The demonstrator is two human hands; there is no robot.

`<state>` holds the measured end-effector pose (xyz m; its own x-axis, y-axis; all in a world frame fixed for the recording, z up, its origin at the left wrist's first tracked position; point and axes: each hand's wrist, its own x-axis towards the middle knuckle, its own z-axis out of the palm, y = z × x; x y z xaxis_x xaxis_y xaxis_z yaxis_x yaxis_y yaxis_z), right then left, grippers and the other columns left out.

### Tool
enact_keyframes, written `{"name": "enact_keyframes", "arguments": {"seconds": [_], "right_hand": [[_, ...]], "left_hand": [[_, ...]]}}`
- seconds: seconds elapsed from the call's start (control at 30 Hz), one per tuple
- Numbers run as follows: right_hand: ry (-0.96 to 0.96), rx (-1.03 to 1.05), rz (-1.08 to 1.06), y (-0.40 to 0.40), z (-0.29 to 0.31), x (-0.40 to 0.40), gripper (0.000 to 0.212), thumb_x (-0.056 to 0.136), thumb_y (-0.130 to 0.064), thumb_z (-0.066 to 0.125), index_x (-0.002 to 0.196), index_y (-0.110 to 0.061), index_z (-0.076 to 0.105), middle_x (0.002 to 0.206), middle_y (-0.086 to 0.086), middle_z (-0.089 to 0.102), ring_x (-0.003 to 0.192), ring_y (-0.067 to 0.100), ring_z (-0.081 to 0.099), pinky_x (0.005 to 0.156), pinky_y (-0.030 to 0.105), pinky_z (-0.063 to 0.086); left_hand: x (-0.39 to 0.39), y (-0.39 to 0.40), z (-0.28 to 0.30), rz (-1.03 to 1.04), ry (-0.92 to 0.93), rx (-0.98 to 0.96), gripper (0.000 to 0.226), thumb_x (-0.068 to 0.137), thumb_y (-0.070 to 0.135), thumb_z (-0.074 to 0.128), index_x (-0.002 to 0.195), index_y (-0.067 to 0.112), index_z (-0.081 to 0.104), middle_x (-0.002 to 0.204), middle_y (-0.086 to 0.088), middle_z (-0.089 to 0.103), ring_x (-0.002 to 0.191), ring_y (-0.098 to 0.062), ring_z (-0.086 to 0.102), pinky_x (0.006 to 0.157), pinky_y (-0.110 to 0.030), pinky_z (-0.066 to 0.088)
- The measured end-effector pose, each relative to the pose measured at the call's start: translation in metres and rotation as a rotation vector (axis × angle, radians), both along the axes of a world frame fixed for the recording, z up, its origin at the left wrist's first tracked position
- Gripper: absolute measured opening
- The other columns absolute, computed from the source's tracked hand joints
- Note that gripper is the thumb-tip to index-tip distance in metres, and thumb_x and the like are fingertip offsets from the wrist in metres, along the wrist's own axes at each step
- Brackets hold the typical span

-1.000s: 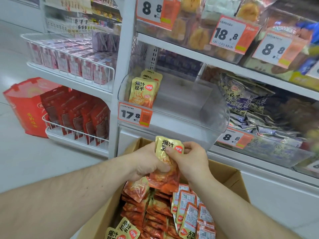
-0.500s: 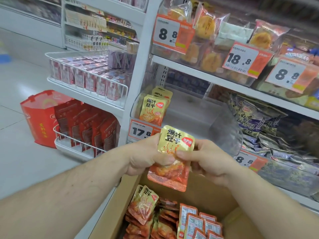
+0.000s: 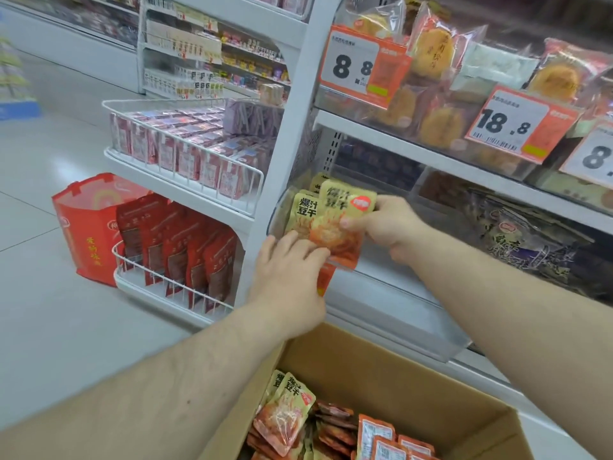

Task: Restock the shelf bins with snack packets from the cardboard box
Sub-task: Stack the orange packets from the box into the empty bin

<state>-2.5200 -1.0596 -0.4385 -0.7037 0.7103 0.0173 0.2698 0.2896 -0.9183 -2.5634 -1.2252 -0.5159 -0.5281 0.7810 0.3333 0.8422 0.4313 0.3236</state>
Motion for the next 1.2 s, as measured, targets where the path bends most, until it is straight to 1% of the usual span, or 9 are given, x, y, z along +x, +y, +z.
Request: {"name": "enact_keyframes", "arguments": {"seconds": [0.17, 0.3, 0.4, 0.57, 0.7, 0.9, 1.0, 1.1, 1.2], "right_hand": [[-0.16, 0.009, 0.041, 0.006, -0.041, -0.038, 0.024, 0.071, 0.005, 0.082, 0.091, -0.006, 0.072, 0.082, 0.005, 0.072, 0.063, 0.01, 0.065, 0.046, 0.015, 0.046], [-0.222, 0.191, -0.058, 0.014, -0.054, -0.055, 0.03, 0.065, -0.019, 0.091, 0.091, -0.017, 0.076, 0.09, -0.001, 0.076, 0.085, 0.016, 0.072, 0.079, 0.035, 0.06], [-0.262, 0.341, -0.121, 0.012, -0.054, -0.055, 0.033, 0.069, -0.032, 0.088, 0.097, -0.019, 0.076, 0.095, -0.004, 0.075, 0.09, 0.013, 0.069, 0.085, 0.035, 0.058], [-0.382, 0.428, -0.162, 0.004, -0.053, -0.054, 0.036, 0.07, -0.046, 0.084, 0.091, -0.02, 0.071, 0.089, -0.003, 0.073, 0.082, 0.012, 0.07, 0.076, 0.034, 0.06], [-0.435, 0.409, -0.147, -0.001, -0.048, -0.049, 0.033, 0.074, -0.049, 0.082, 0.079, -0.022, 0.062, 0.072, -0.007, 0.066, 0.057, 0.004, 0.063, 0.05, 0.022, 0.051], [-0.469, 0.381, -0.128, -0.004, -0.039, -0.043, 0.037, 0.073, -0.046, 0.084, 0.076, -0.021, 0.056, 0.072, -0.006, 0.063, 0.057, 0.004, 0.06, 0.042, 0.019, 0.041], [-0.498, 0.393, -0.13, -0.007, -0.029, -0.036, 0.042, 0.072, -0.049, 0.084, 0.075, -0.018, 0.056, 0.073, -0.002, 0.066, 0.06, 0.01, 0.067, 0.047, 0.023, 0.046], [-0.515, 0.584, -0.159, -0.015, -0.018, -0.018, 0.05, 0.072, -0.057, 0.08, 0.07, -0.015, 0.053, 0.067, -0.005, 0.059, 0.061, 0.013, 0.061, 0.05, 0.026, 0.042], [-0.313, 0.928, -0.199, -0.034, -0.02, 0.018, 0.034, 0.083, -0.051, 0.069, 0.087, -0.017, 0.063, 0.079, -0.005, 0.062, 0.077, 0.02, 0.061, 0.066, 0.031, 0.05]], "left_hand": [[0.003, 0.003, -0.006, 0.014, 0.021, 0.04, 0.071, 0.082, 0.025, 0.058, 0.148, 0.023, 0.031, 0.149, 0.0, 0.032, 0.149, -0.026, 0.003, 0.121, -0.047, -0.01], [0.003, 0.005, -0.011, 0.007, 0.024, 0.065, 0.07, 0.081, 0.021, 0.058, 0.147, 0.021, 0.033, 0.147, -0.001, 0.033, 0.15, -0.027, 0.0, 0.119, -0.047, -0.013], [0.003, 0.007, -0.011, 0.007, 0.024, 0.076, 0.07, 0.081, 0.018, 0.058, 0.146, 0.021, 0.033, 0.146, 0.0, 0.033, 0.15, -0.027, 0.001, 0.118, -0.047, -0.015], [0.004, 0.006, -0.01, 0.007, 0.011, 0.087, 0.069, 0.082, 0.016, 0.057, 0.147, 0.023, 0.033, 0.149, -0.001, 0.033, 0.149, -0.027, 0.002, 0.119, -0.048, -0.013], [0.004, 0.004, -0.008, -0.002, -0.009, 0.072, 0.07, 0.084, 0.016, 0.057, 0.148, 0.022, 0.031, 0.153, -0.002, 0.029, 0.15, -0.027, -0.002, 0.117, -0.047, -0.017], [0.005, 0.004, -0.006, 0.003, -0.01, 0.047, 0.071, 0.085, 0.018, 0.057, 0.15, 0.023, 0.028, 0.156, -0.002, 0.025, 0.151, -0.029, -0.004, 0.116, -0.049, -0.019], [0.007, 0.003, -0.003, 0.021, 0.013, 0.024, 0.07, 0.085, 0.021, 0.055, 0.15, 0.024, 0.028, 0.156, -0.001, 0.025, 0.15, -0.03, -0.006, 0.114, -0.055, -0.02], [0.01, 0.0, -0.004, 0.047, 0.039, 0.18, 0.063, 0.08, 0.022, 0.058, 0.14, 0.025, 0.041, 0.143, 0.0, 0.036, 0.14, -0.026, 0.016, 0.116, -0.051, 0.005], [0.019, 0.002, -0.006, -0.027, -0.018, 0.327, 0.046, 0.077, 0.019, 0.061, 0.122, 0.024, 0.053, 0.117, 0.005, 0.05, 0.11, -0.018, 0.033, 0.09, -0.037, 0.025]]}}
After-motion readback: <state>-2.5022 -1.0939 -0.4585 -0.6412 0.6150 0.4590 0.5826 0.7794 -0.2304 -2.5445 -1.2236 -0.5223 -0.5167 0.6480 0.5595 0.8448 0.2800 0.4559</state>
